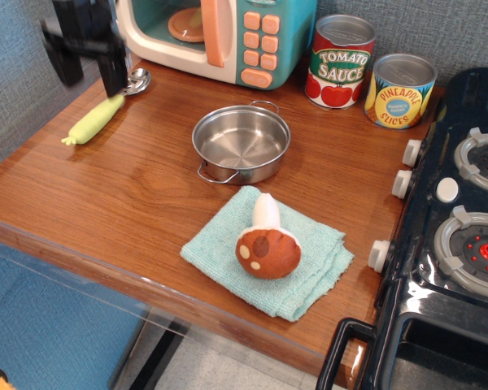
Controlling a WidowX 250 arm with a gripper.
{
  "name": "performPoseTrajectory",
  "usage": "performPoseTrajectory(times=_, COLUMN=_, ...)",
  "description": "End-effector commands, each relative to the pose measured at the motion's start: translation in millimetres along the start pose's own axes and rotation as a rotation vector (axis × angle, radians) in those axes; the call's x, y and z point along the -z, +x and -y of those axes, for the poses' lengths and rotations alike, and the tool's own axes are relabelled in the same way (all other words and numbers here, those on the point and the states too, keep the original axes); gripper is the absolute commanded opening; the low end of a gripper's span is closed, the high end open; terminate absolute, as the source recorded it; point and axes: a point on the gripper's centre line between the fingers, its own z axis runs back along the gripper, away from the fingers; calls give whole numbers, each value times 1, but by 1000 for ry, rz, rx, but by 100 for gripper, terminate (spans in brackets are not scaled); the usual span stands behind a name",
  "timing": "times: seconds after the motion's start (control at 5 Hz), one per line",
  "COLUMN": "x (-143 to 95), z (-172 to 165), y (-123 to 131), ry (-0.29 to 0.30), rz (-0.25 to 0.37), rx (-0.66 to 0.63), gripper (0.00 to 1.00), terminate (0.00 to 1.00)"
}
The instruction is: Move spoon to front of microwave, pointed to microwave.
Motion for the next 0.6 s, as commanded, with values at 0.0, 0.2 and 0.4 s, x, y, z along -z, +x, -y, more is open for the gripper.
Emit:
performPoseTrajectory(times=0.0, x=-43, z=12, y=-6, ry=56, rz=48, rx=1, gripper=100, terminate=0)
performPoseTrajectory(times=0.2, x=-43, z=12, y=-6, ry=56, rz=48, rx=1, gripper=100, terminate=0)
performPoseTrajectory(times=0.4, x=-43, z=12, y=-6, ry=56, rz=48, rx=1, gripper=100, terminate=100)
